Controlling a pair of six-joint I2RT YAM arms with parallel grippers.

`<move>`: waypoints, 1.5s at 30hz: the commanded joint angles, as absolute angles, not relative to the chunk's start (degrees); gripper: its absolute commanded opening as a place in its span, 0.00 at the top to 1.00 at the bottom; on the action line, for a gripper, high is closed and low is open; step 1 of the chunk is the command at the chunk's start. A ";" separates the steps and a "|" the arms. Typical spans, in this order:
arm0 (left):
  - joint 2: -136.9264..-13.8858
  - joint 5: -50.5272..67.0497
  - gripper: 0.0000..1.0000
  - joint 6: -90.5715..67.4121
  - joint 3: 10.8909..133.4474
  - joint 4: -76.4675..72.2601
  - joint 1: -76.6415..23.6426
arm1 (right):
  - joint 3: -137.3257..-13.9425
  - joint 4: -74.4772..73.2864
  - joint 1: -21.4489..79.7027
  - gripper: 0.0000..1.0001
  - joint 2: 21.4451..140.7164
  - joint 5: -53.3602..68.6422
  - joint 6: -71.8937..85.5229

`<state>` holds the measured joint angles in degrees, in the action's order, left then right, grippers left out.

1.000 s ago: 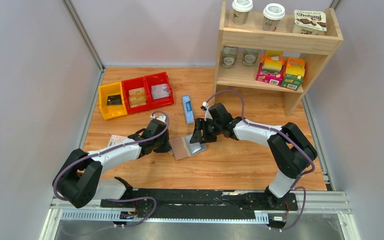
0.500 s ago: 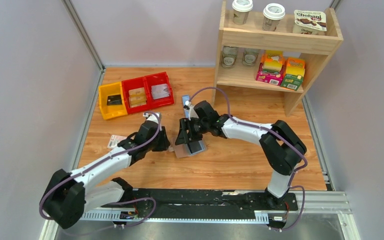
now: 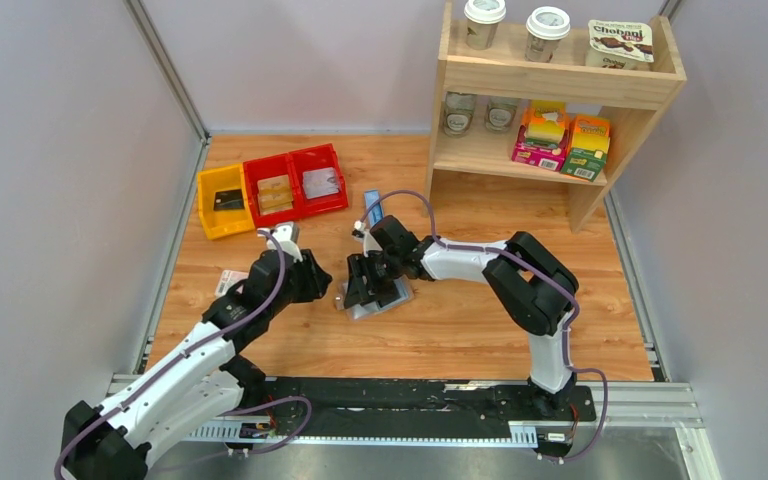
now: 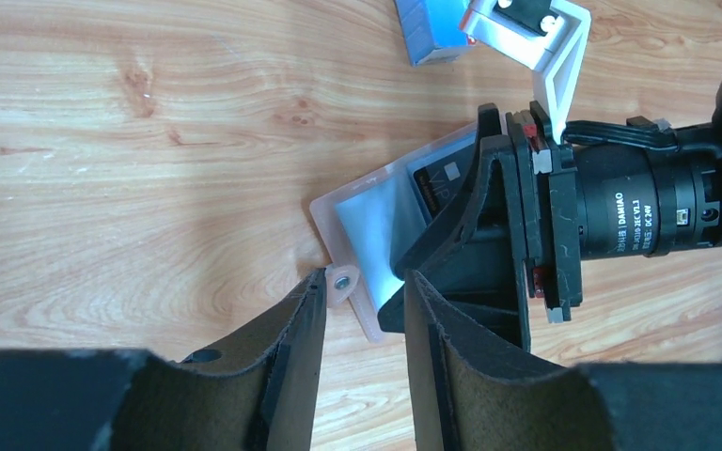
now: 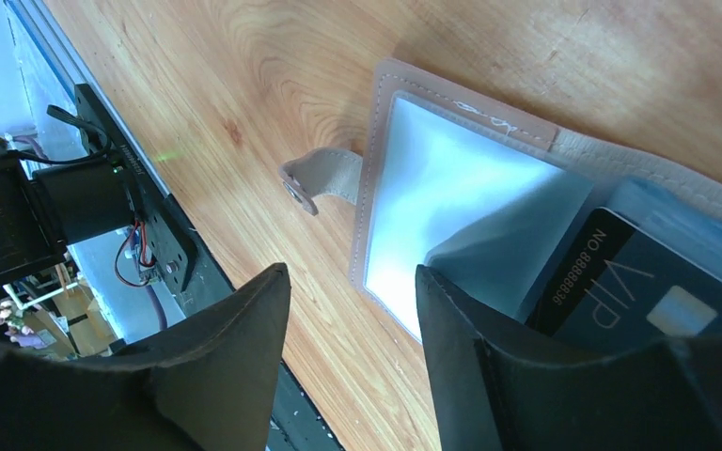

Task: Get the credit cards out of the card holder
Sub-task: Remove the credit card from the card holder.

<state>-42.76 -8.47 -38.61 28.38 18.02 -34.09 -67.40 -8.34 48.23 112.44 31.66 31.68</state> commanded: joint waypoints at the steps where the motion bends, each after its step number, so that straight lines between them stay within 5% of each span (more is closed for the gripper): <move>1: -44.64 -5.72 0.57 -40.95 28.91 16.09 -34.10 | -69.35 -8.44 48.34 0.45 112.50 30.32 30.85; 7: -53.43 -1.33 0.65 -42.71 32.07 10.64 -34.10 | -67.86 -8.00 48.34 0.71 110.48 26.55 30.85; 11: -59.84 1.65 0.69 -43.24 35.15 8.18 -34.10 | -65.48 -6.24 48.34 0.78 107.49 23.91 31.20; 31: -80.86 8.88 0.76 -44.30 35.69 2.37 -34.01 | -56.69 -5.36 42.90 0.78 98.35 15.38 31.91; 45: -79.54 7.91 0.66 -46.84 31.11 0.35 -31.03 | -54.06 -5.36 41.31 0.74 99.93 16.34 30.67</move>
<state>-80.44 8.27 -45.10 32.34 1.80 -31.64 -55.09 -6.55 41.43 100.38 16.53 31.44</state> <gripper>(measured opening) 0.323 0.258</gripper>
